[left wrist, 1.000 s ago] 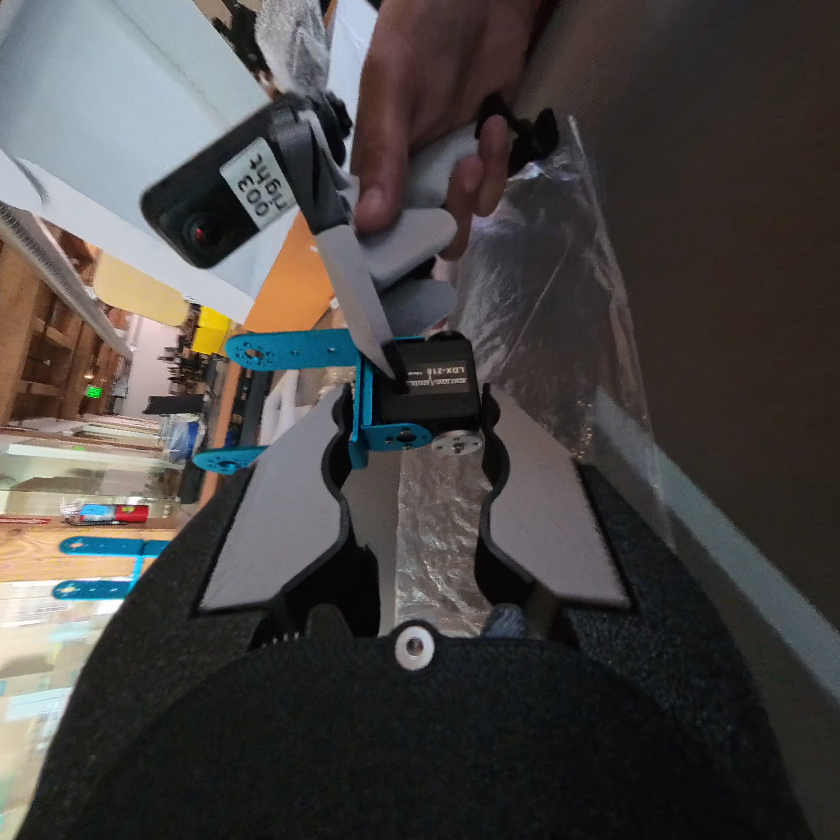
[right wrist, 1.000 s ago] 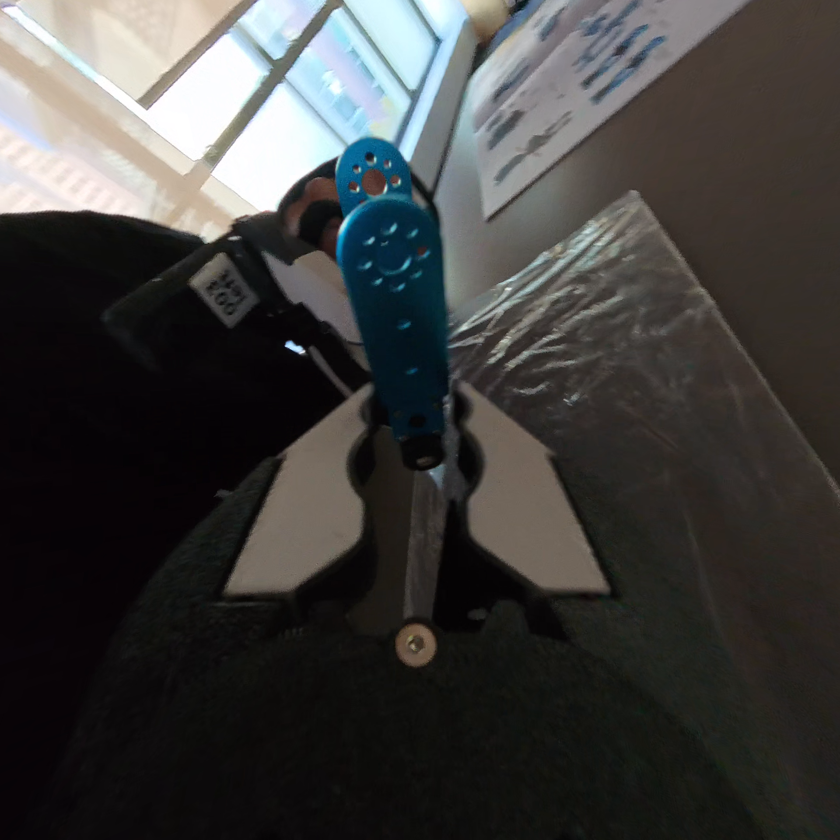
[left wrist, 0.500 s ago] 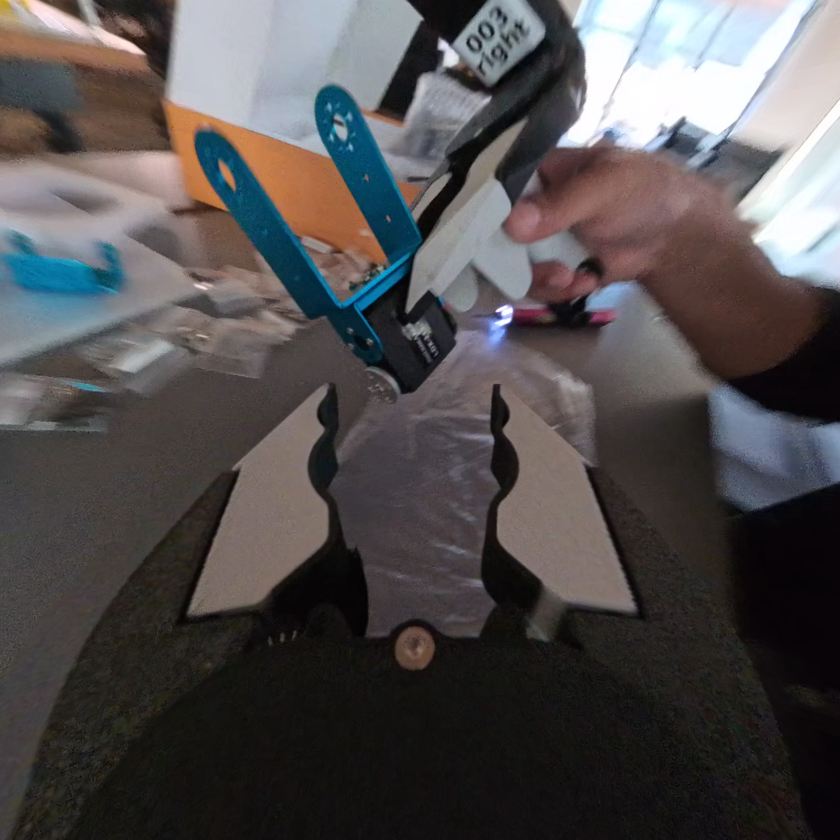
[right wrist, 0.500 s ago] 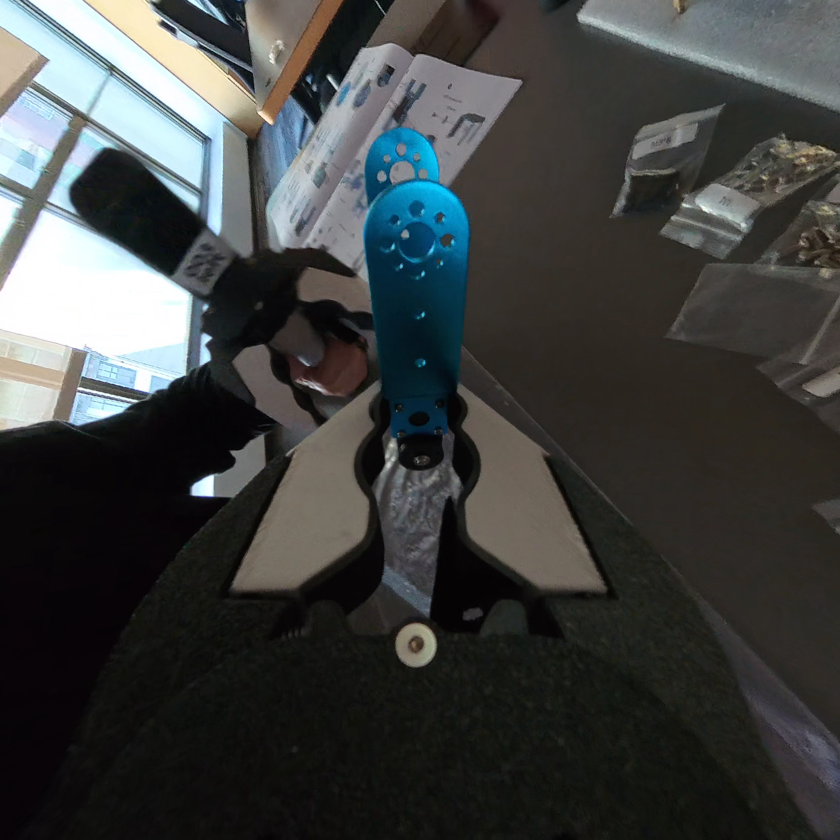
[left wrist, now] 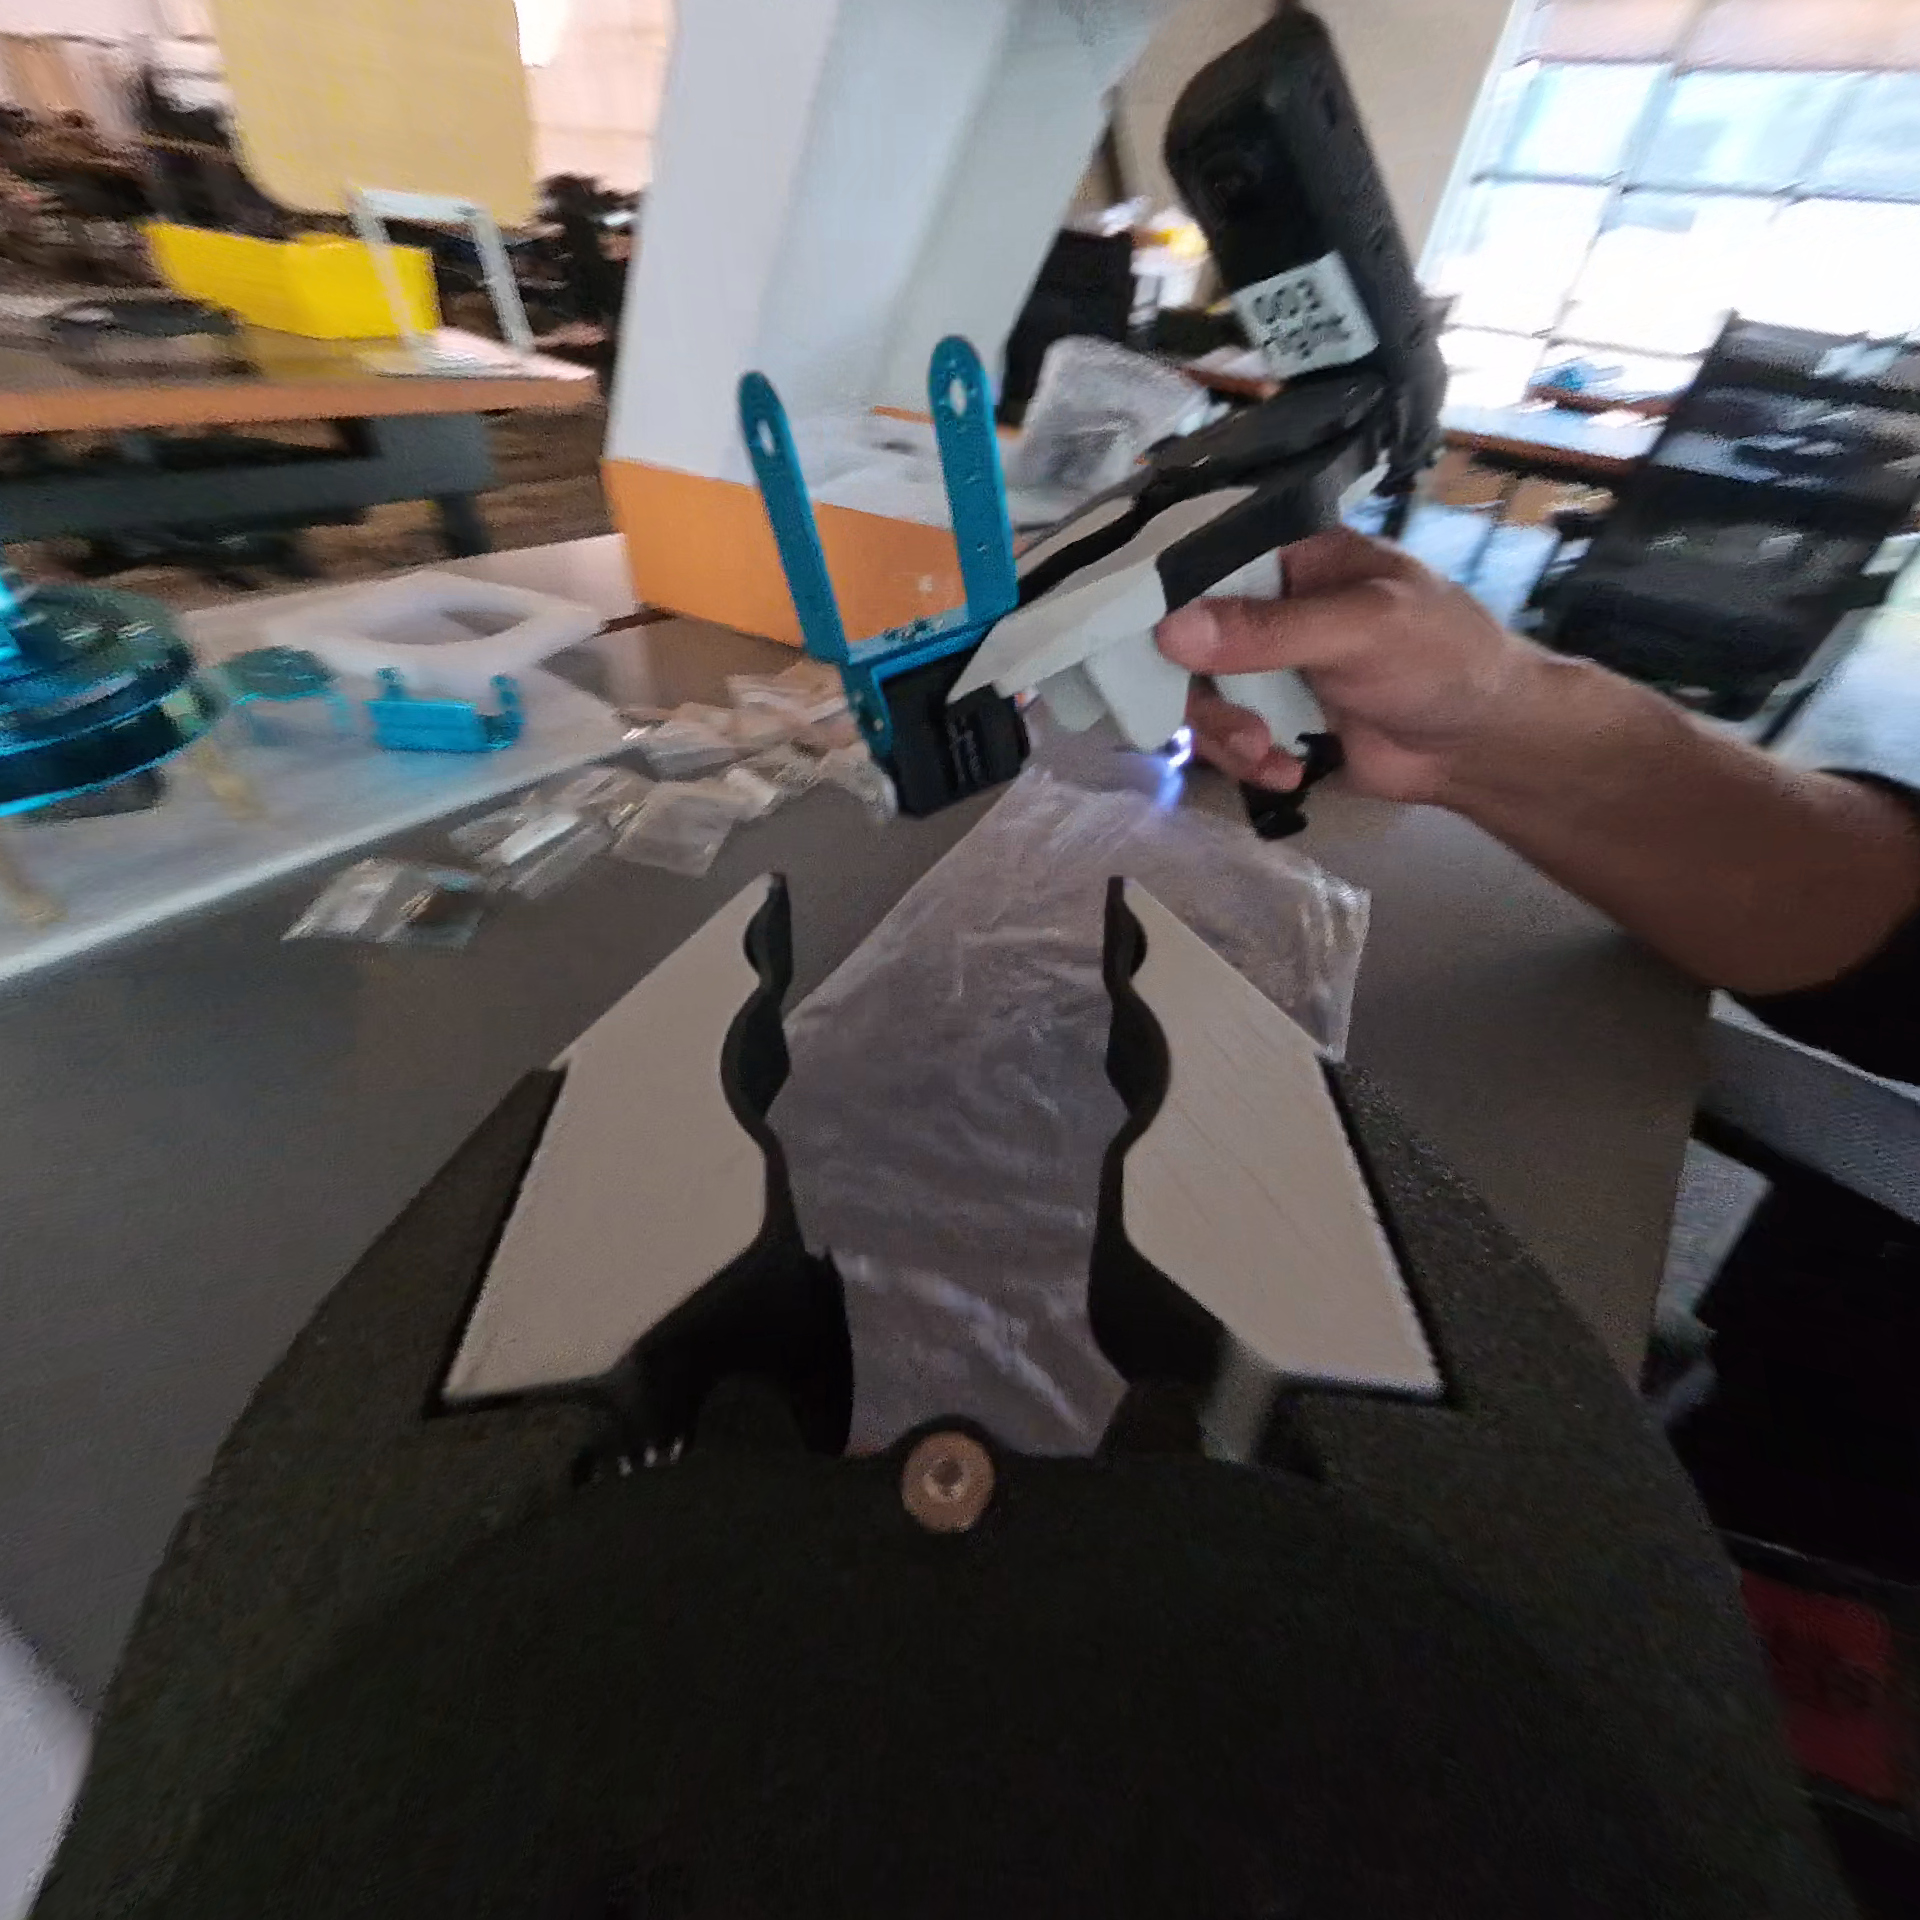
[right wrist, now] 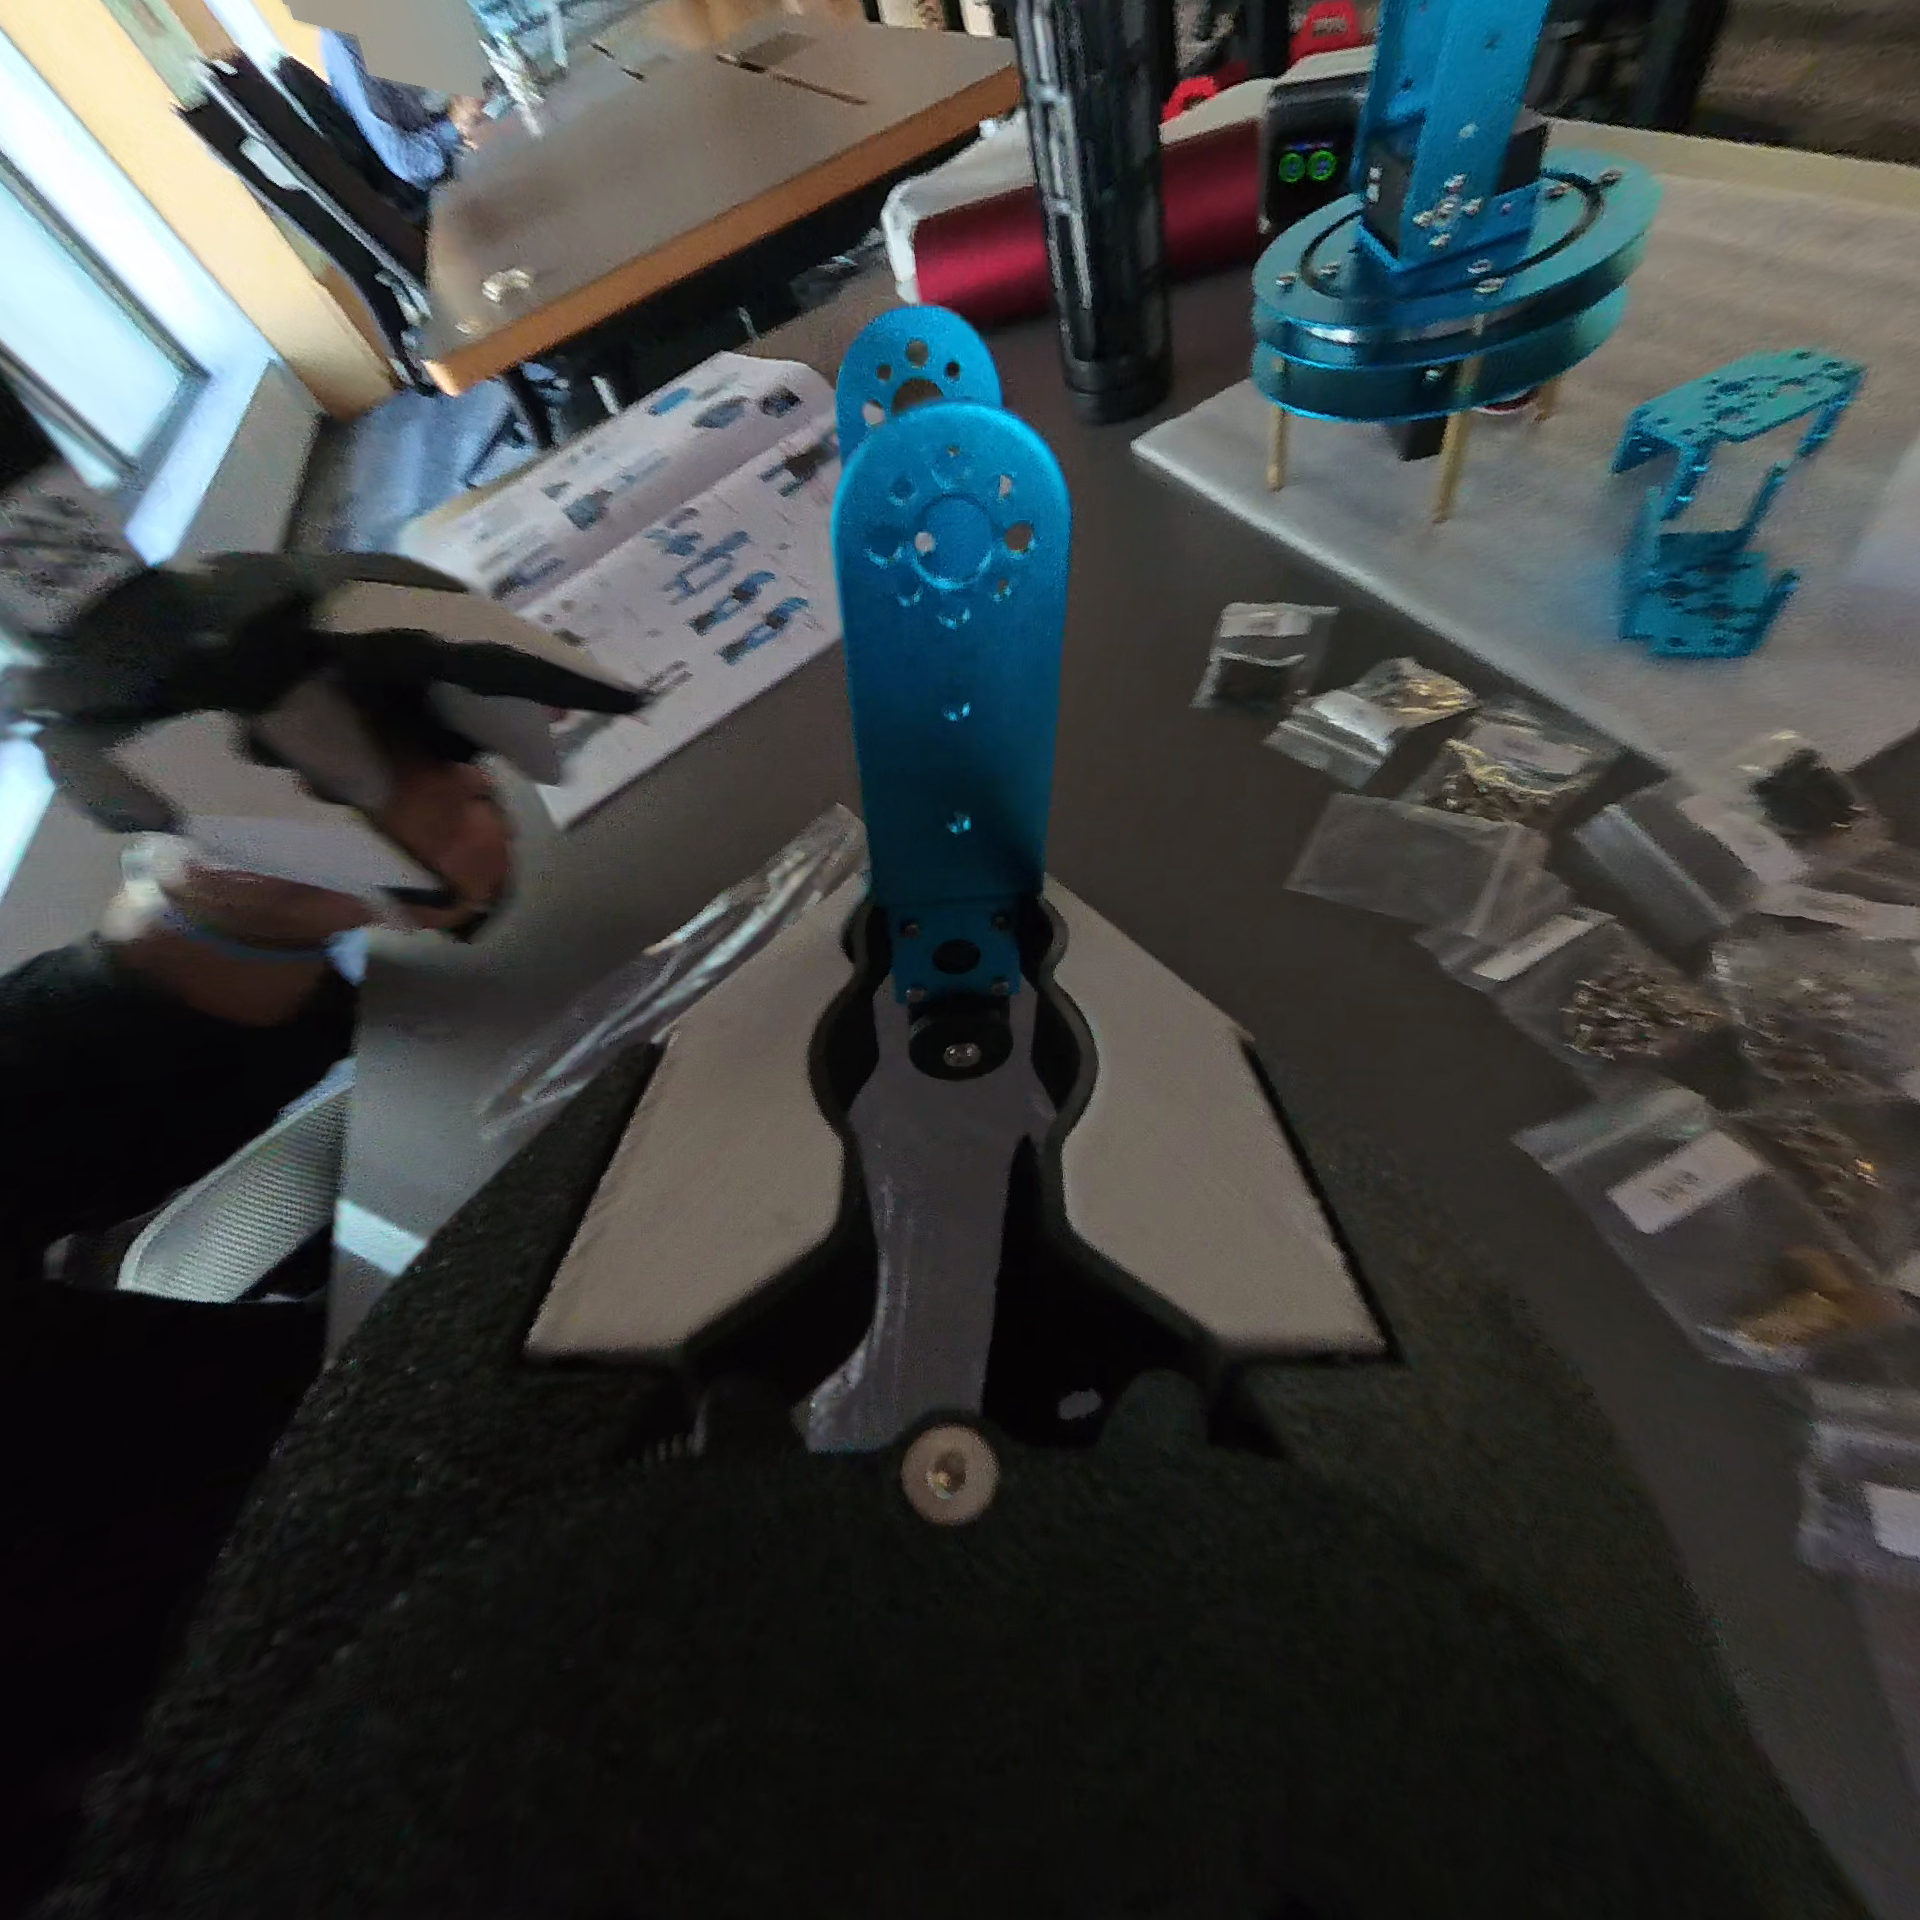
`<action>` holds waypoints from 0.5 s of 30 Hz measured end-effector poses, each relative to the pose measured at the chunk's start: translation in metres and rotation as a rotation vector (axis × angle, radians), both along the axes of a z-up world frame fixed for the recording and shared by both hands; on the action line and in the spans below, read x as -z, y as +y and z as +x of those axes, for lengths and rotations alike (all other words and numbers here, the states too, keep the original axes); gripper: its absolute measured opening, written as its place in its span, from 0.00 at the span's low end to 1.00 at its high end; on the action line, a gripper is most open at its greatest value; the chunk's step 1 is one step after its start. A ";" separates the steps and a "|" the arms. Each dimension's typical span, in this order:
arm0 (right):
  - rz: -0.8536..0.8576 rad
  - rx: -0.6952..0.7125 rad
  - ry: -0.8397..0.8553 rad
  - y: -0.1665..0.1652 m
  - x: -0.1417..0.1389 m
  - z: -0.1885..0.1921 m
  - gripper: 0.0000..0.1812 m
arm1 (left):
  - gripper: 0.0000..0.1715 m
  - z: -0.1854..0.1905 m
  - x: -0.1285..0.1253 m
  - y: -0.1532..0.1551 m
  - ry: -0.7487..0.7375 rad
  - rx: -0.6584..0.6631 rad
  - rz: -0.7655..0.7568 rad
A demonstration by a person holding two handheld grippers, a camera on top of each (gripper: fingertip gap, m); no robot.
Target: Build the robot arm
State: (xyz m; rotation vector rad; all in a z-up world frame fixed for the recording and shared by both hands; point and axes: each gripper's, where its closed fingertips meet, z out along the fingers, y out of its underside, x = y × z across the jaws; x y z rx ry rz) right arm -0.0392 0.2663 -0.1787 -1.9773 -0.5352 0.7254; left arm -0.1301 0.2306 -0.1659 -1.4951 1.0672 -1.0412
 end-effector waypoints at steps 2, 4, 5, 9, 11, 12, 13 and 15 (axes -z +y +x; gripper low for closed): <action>-0.002 0.015 -0.027 0.001 0.006 0.003 0.13 | 0.35 -0.035 0.003 -0.007 0.046 -0.143 0.011; -0.009 0.014 -0.043 0.002 0.011 0.002 0.13 | 0.35 -0.080 0.008 -0.009 0.045 -0.307 -0.003; -0.008 0.017 -0.055 0.003 0.014 0.002 0.13 | 0.35 -0.102 0.011 -0.011 0.028 -0.366 -0.026; -0.003 0.005 -0.048 0.006 0.022 -0.003 0.13 | 0.35 -0.189 0.015 -0.003 -0.074 -0.585 -0.087; -0.025 0.005 -0.009 0.007 0.023 -0.005 0.13 | 0.34 -0.226 0.013 0.004 -0.116 -0.688 -0.064; -0.029 0.005 0.000 0.008 0.024 -0.005 0.13 | 0.34 -0.240 0.012 0.007 -0.129 -0.724 -0.042; -0.022 0.007 0.003 0.008 0.023 -0.004 0.13 | 0.34 -0.251 0.011 0.009 -0.137 -0.746 -0.021; -0.009 0.015 -0.006 0.009 0.022 -0.002 0.13 | 0.34 -0.267 0.013 0.016 -0.137 -0.771 -0.001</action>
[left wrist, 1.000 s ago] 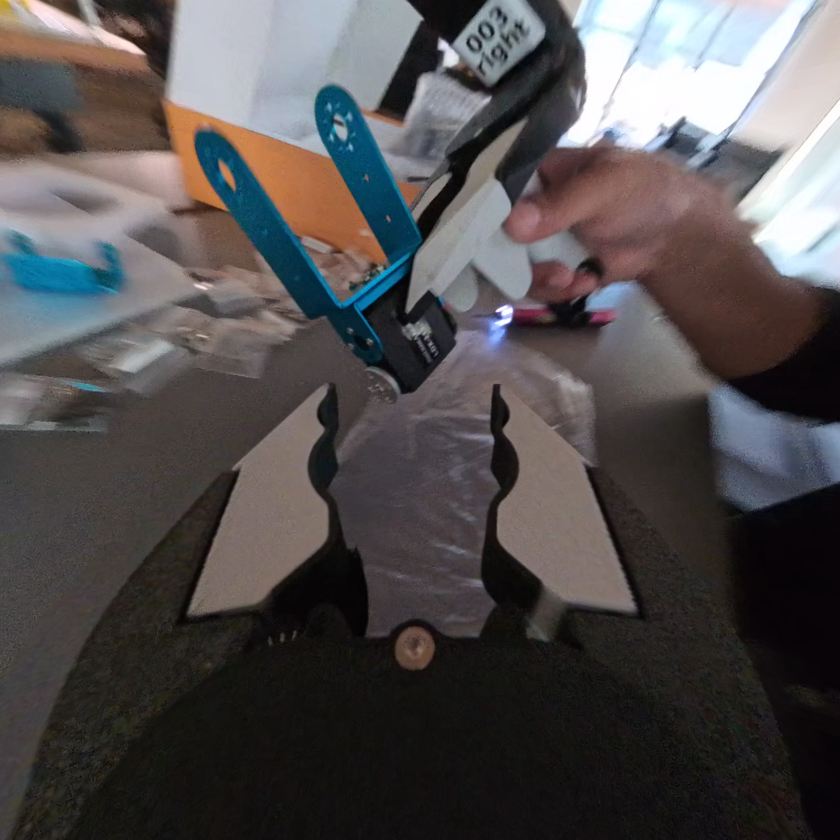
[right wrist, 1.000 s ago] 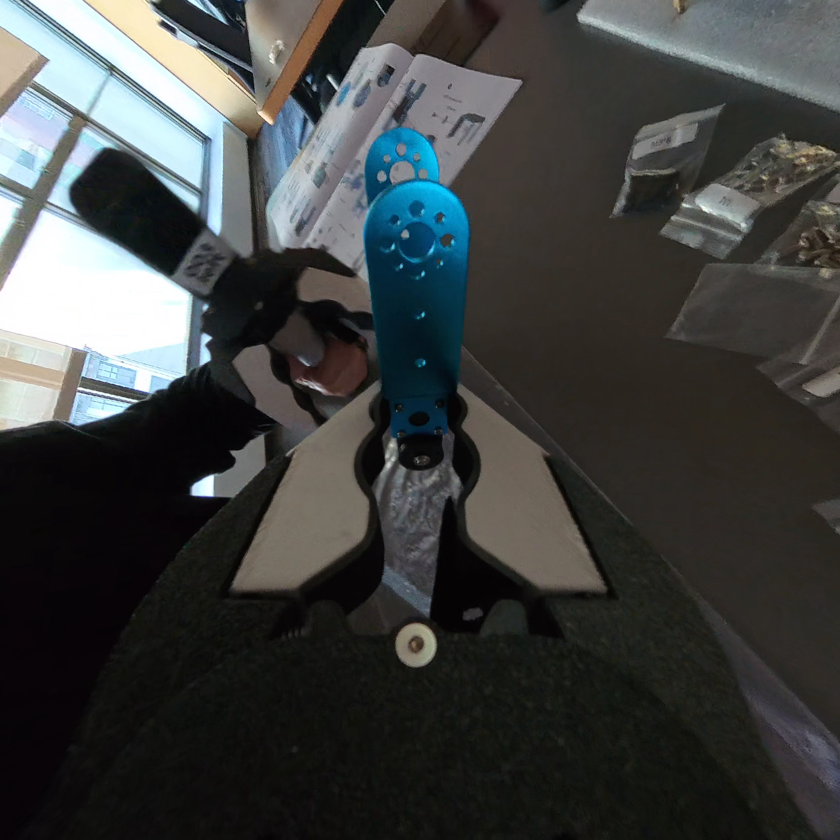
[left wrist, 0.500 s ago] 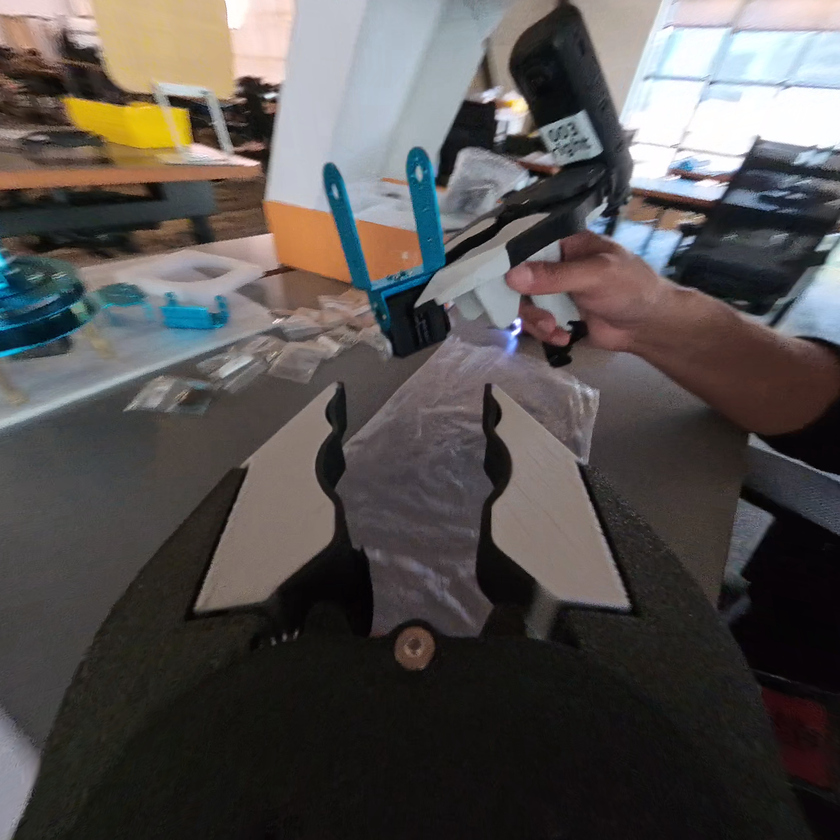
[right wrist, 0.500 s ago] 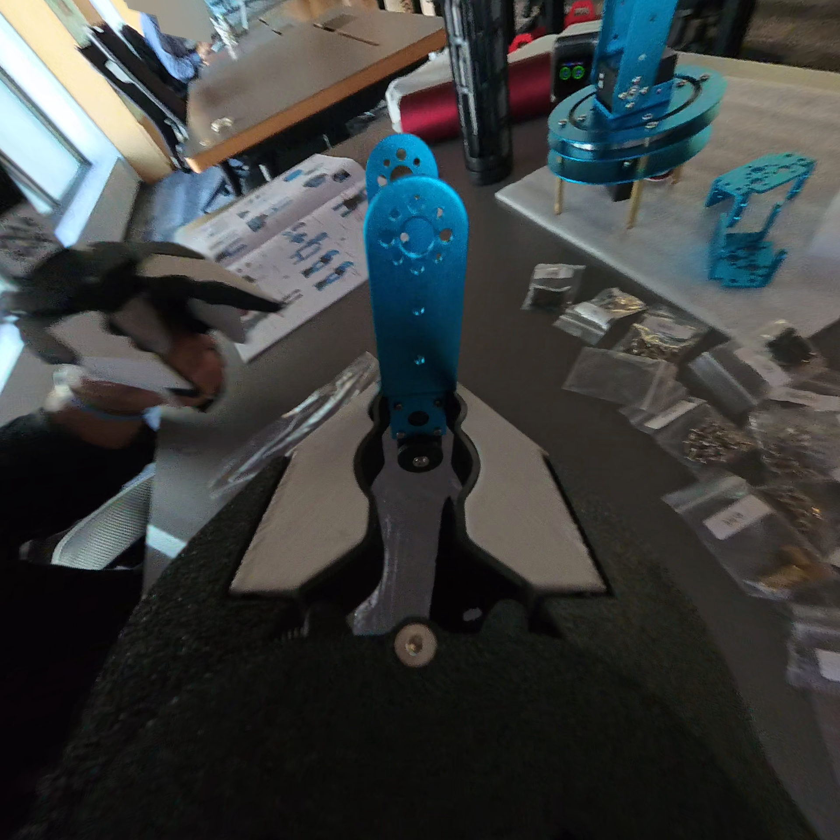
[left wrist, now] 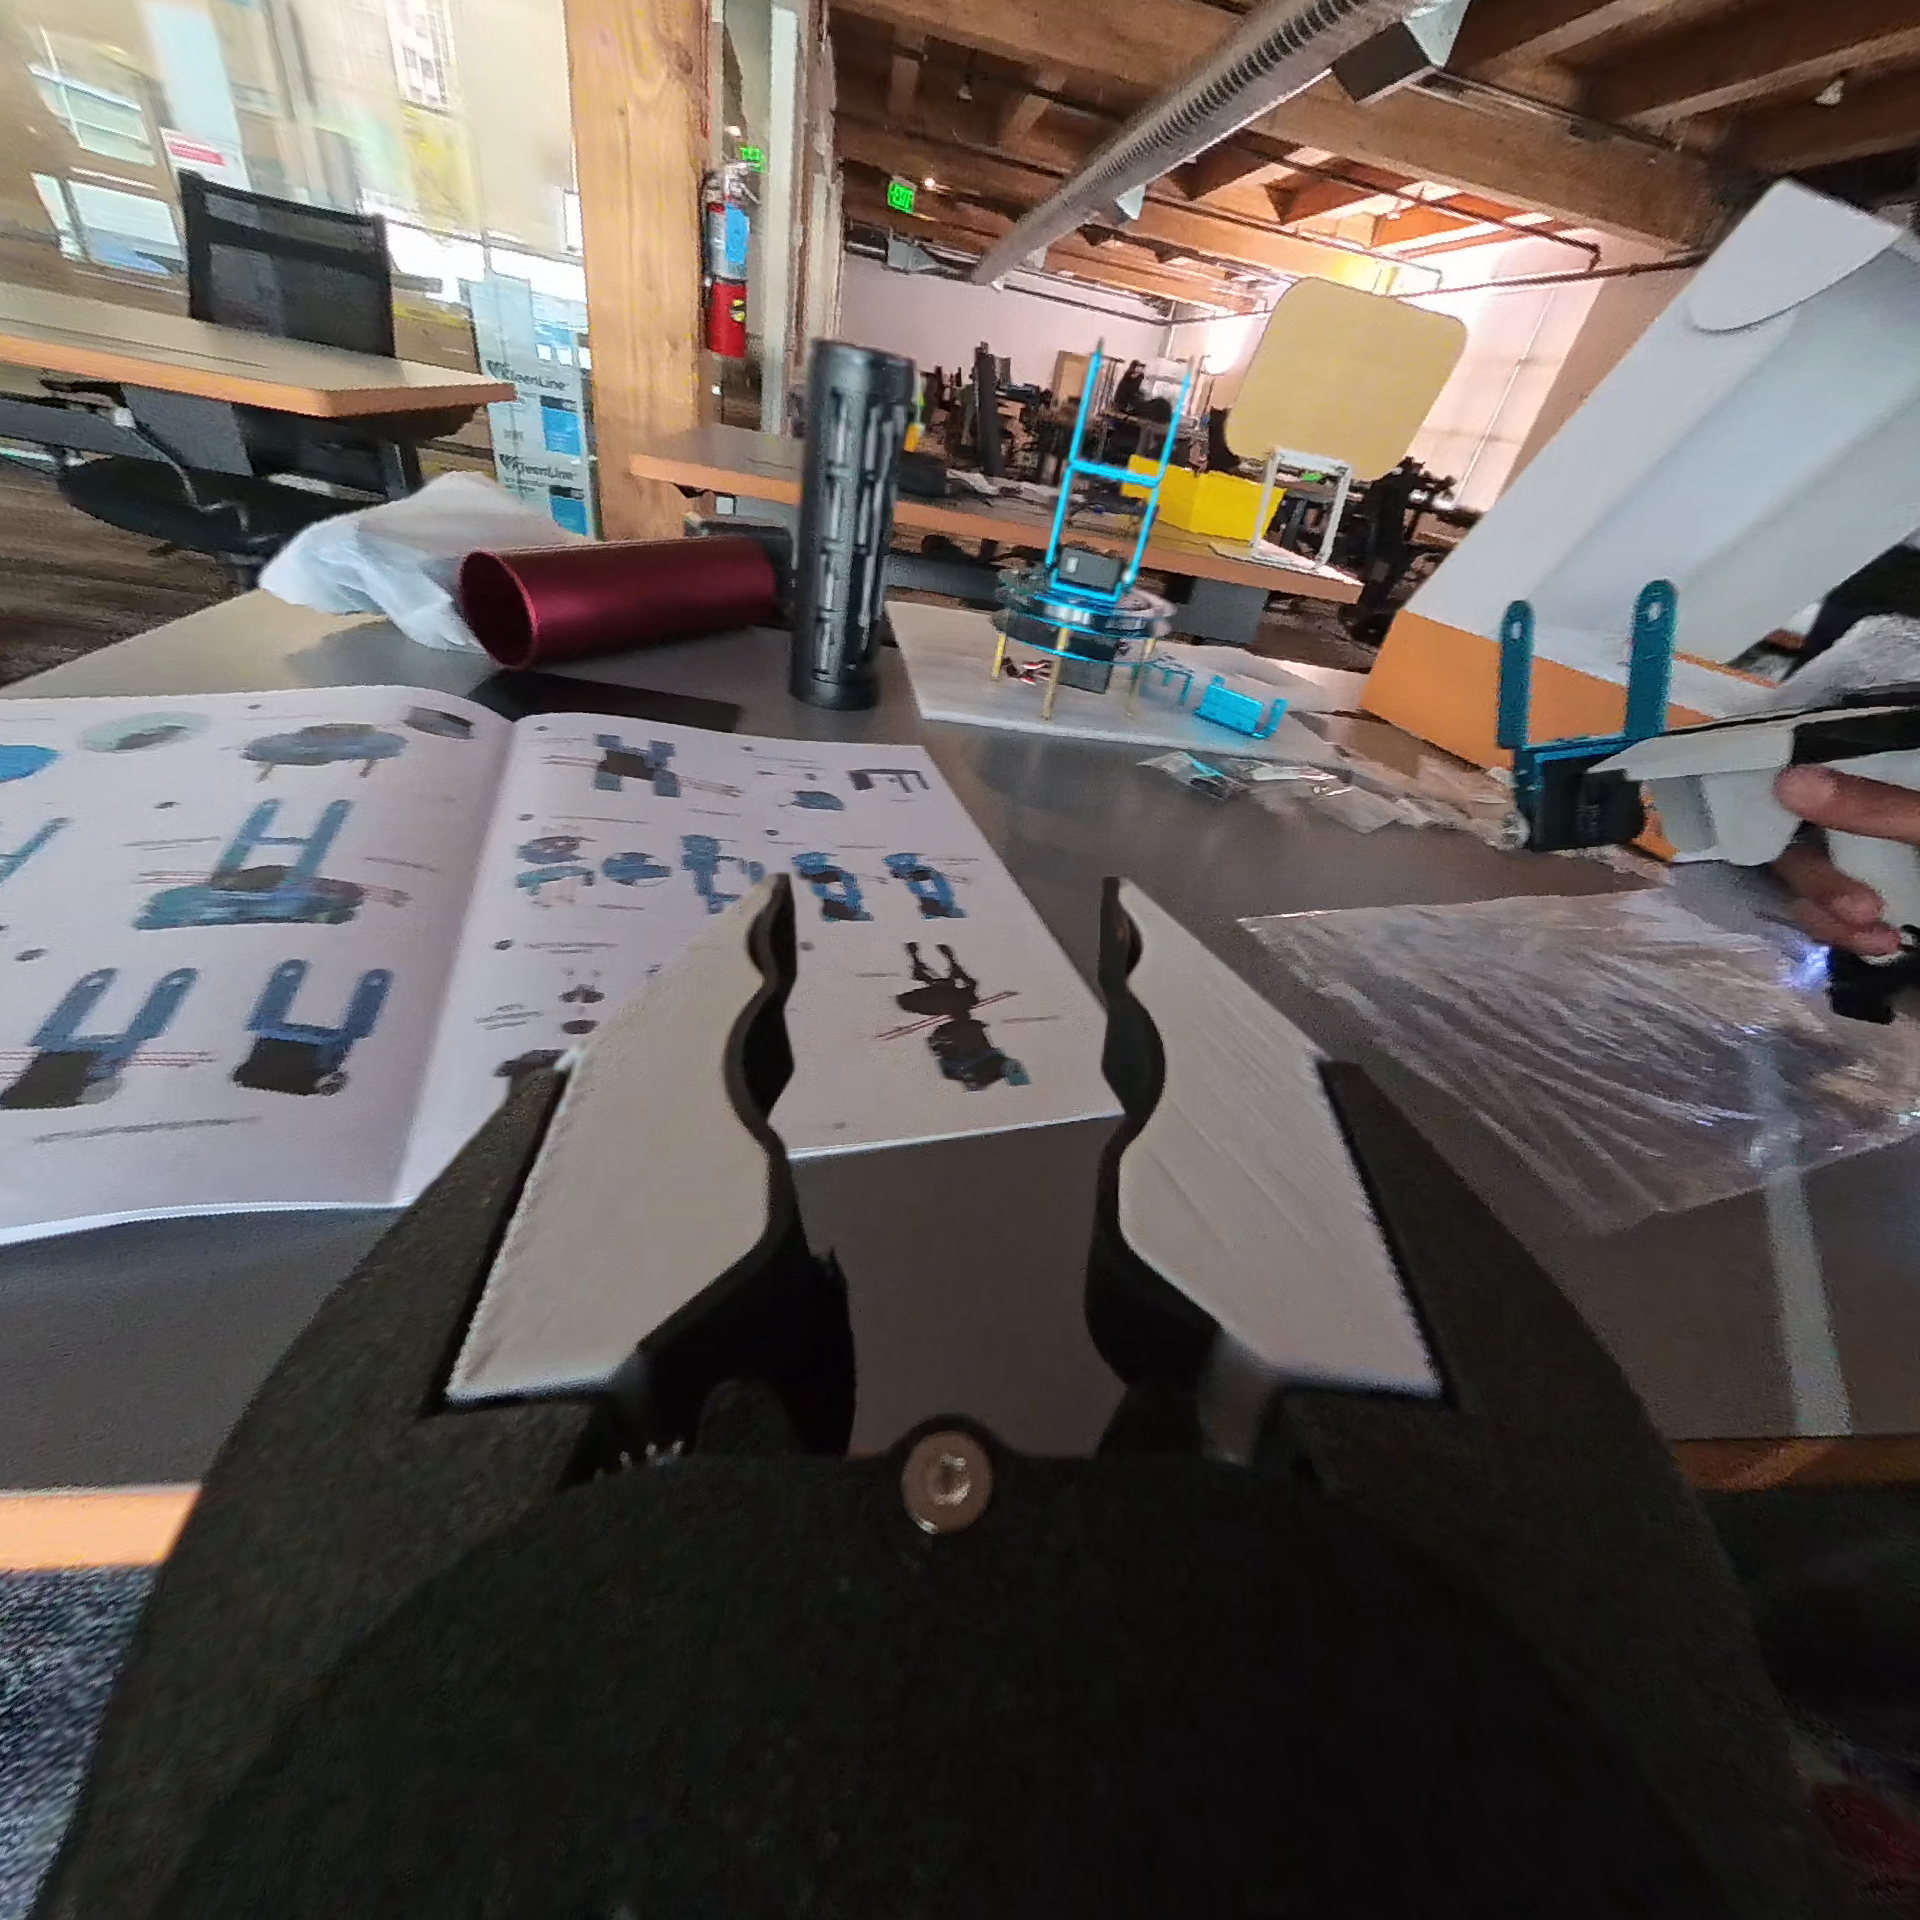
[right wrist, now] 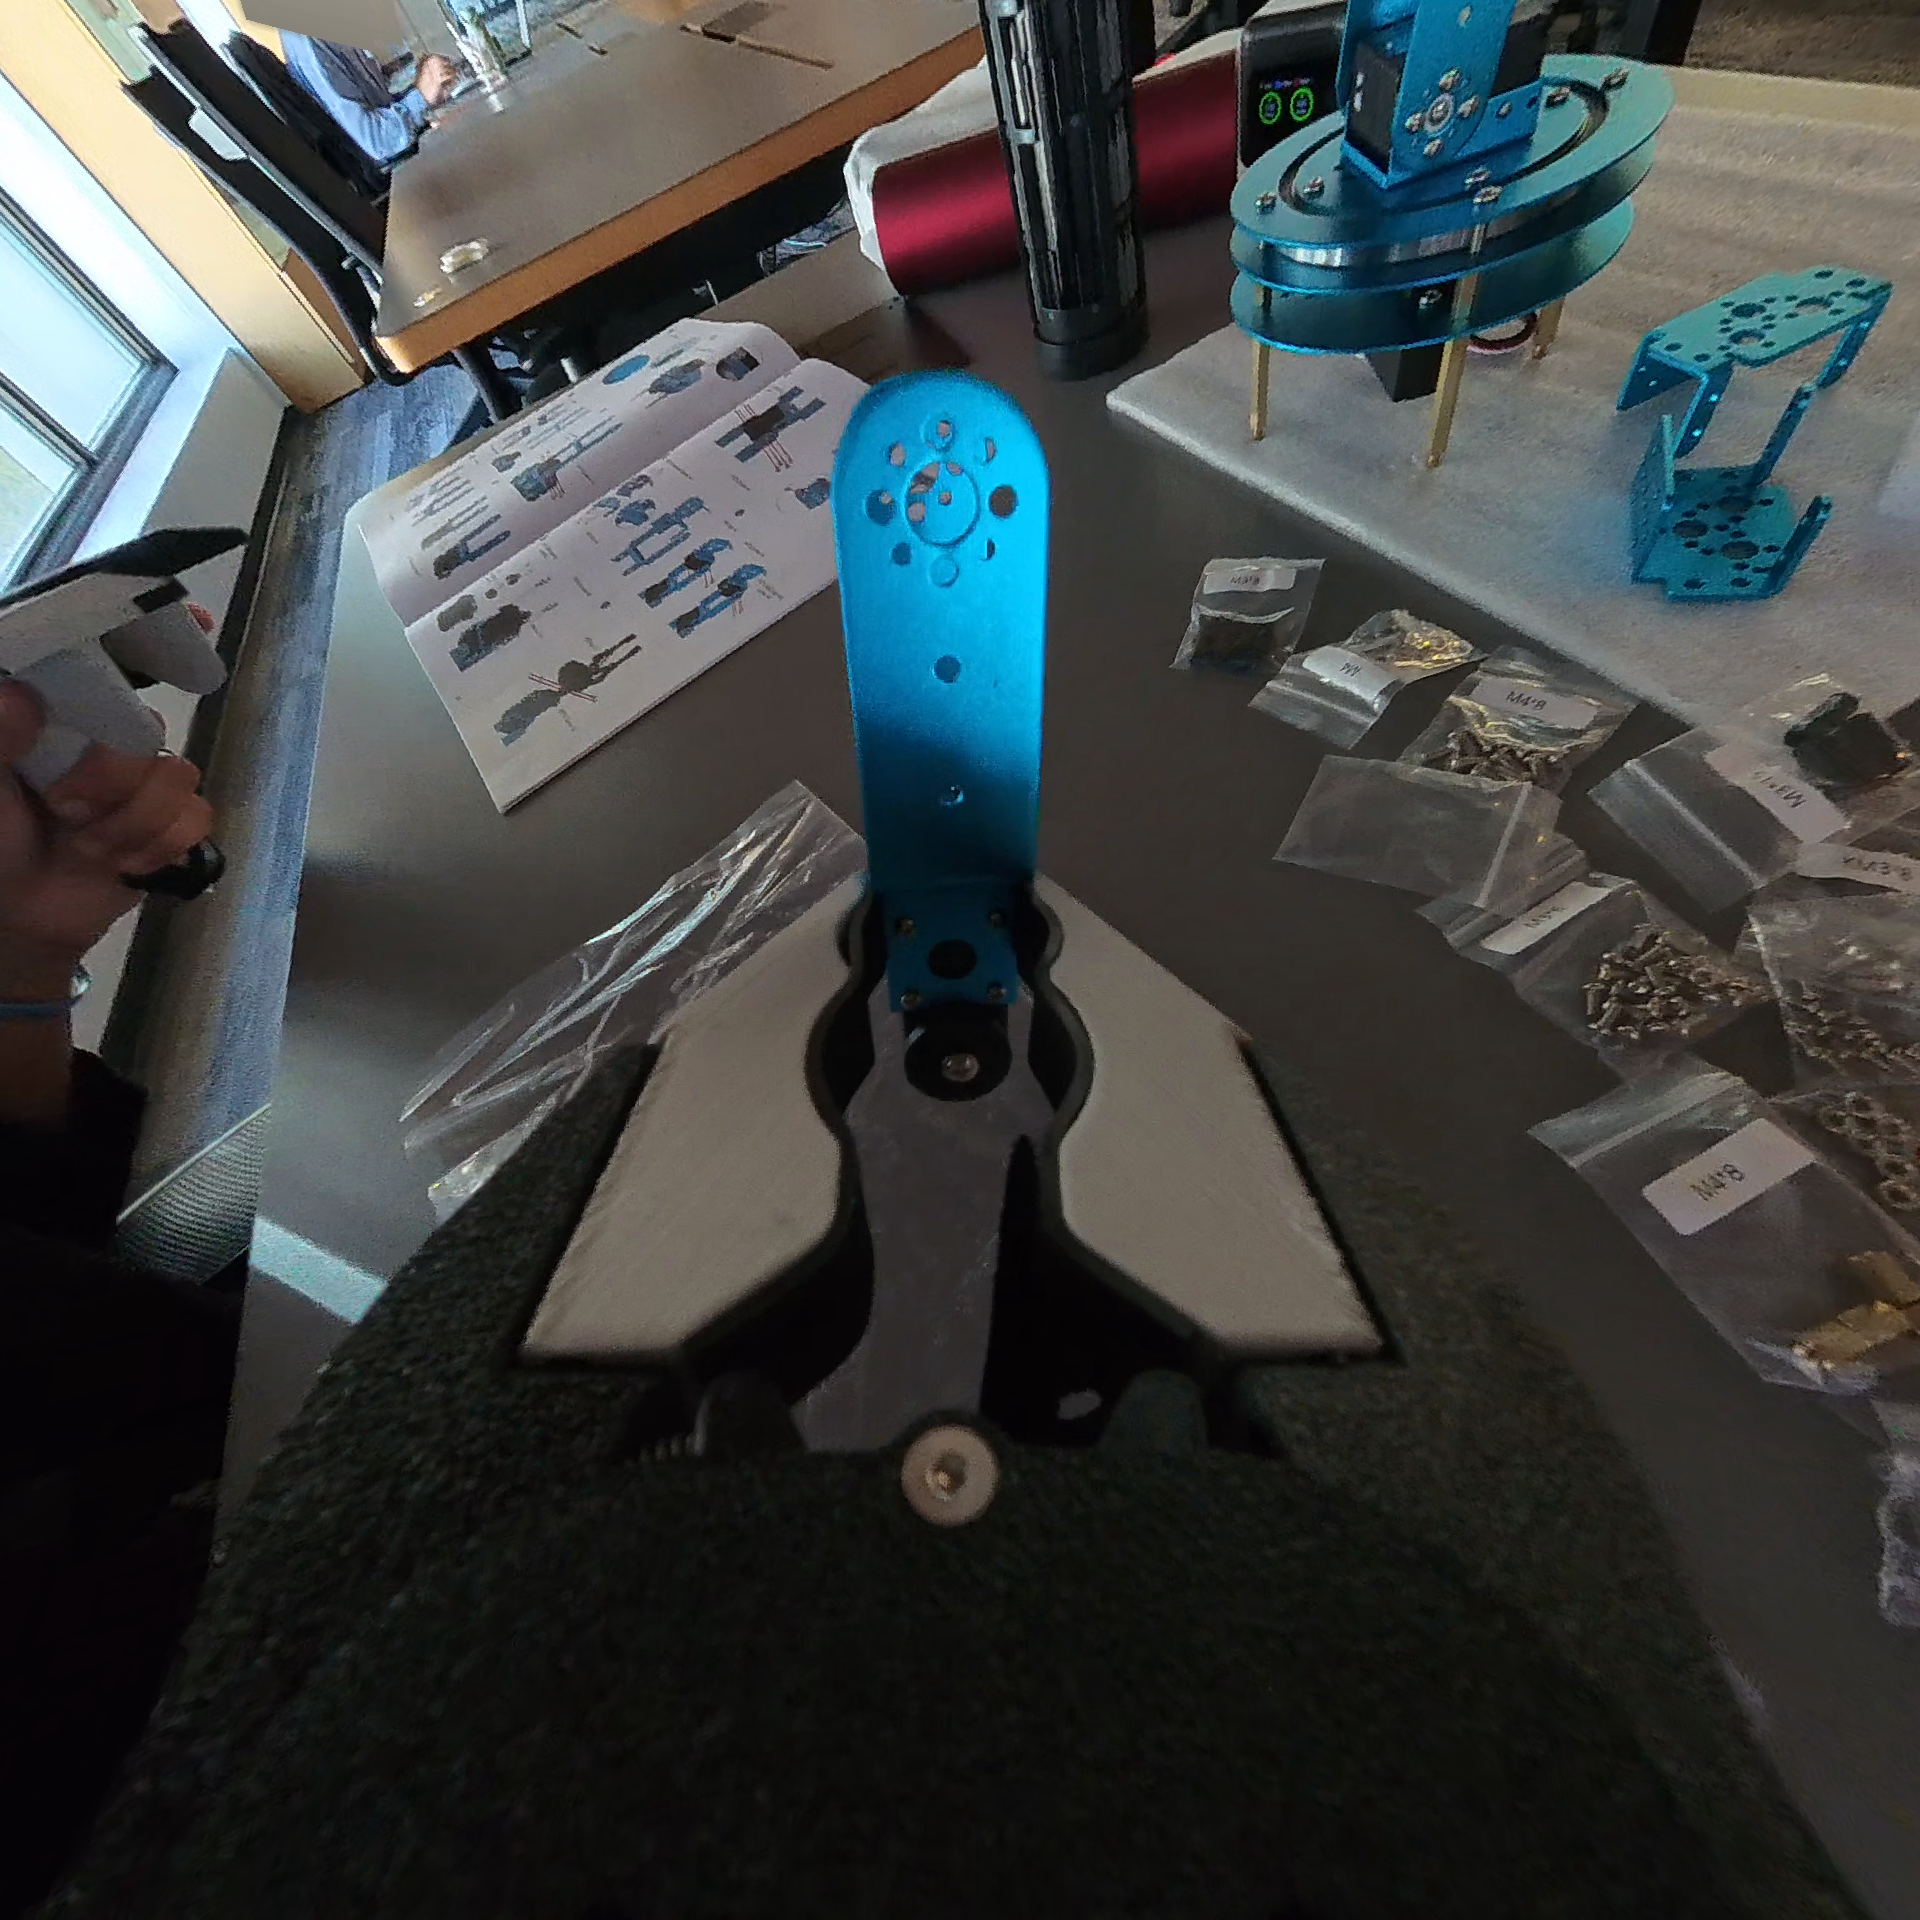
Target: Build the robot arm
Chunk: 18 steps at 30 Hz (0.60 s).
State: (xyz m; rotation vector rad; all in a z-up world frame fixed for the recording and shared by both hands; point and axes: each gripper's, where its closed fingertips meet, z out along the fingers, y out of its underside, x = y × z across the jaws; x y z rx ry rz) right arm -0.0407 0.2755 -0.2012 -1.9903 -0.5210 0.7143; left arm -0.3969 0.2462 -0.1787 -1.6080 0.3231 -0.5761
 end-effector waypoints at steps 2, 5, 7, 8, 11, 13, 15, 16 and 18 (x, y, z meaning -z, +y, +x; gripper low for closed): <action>-0.005 0.013 -0.001 0.002 0.001 0.002 0.13 | 0.34 -0.008 0.006 0.008 0.013 -0.010 -0.015; -0.020 0.016 0.039 0.003 0.002 0.002 0.13 | 0.33 -0.011 0.012 0.017 0.043 -0.014 -0.030; -0.026 0.003 0.072 0.004 0.003 0.000 0.13 | 0.33 -0.006 0.011 0.020 0.066 -0.003 -0.018; -0.028 0.001 0.080 0.004 0.003 0.000 0.13 | 0.33 -0.003 0.011 0.022 0.082 -0.001 -0.011; -0.017 0.010 0.058 0.005 0.004 0.003 0.13 | 0.32 0.007 0.006 0.025 0.129 0.016 0.020; -0.017 0.010 0.089 0.005 0.001 0.004 0.13 | 0.32 0.013 0.000 0.027 0.140 0.020 0.037; -0.033 -0.019 0.157 0.001 -0.005 0.000 0.13 | 0.33 0.023 -0.003 0.027 0.128 0.053 0.031; -0.043 -0.032 0.168 -0.001 -0.006 -0.002 0.13 | 0.33 0.028 -0.004 0.026 0.123 0.073 0.029; -0.038 -0.030 0.135 -0.001 -0.004 -0.004 0.13 | 0.33 0.032 -0.003 0.028 0.128 0.075 0.033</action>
